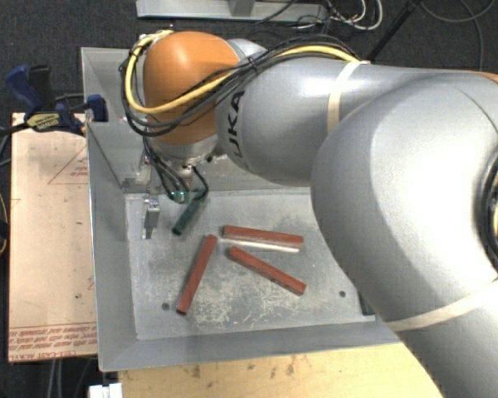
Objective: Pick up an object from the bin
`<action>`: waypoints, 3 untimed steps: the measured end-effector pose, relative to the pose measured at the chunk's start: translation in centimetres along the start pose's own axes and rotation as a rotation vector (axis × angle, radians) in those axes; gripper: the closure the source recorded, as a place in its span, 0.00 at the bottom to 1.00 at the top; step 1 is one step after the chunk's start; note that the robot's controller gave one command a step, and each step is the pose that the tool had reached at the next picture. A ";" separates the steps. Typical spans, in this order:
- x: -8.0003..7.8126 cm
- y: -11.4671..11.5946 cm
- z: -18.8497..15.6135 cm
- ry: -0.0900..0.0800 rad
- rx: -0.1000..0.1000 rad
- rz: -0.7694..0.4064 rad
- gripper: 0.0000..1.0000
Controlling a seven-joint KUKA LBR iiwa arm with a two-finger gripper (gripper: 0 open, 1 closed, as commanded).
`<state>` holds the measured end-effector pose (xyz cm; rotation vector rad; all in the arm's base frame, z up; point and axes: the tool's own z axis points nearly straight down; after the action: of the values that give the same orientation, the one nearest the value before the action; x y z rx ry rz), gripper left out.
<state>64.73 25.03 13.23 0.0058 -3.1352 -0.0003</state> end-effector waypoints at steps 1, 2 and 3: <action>-0.2 -0.1 -0.6 -0.007 -0.002 0.003 0.00; 0.9 -7.2 5.3 -0.023 -0.004 -0.242 1.00; 0.9 -7.2 5.3 -0.023 -0.005 -0.242 1.00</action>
Offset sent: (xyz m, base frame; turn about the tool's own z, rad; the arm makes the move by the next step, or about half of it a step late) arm -0.0147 -0.0746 -0.0623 -0.2453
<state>63.85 17.81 7.97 0.3874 -3.1346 -0.0087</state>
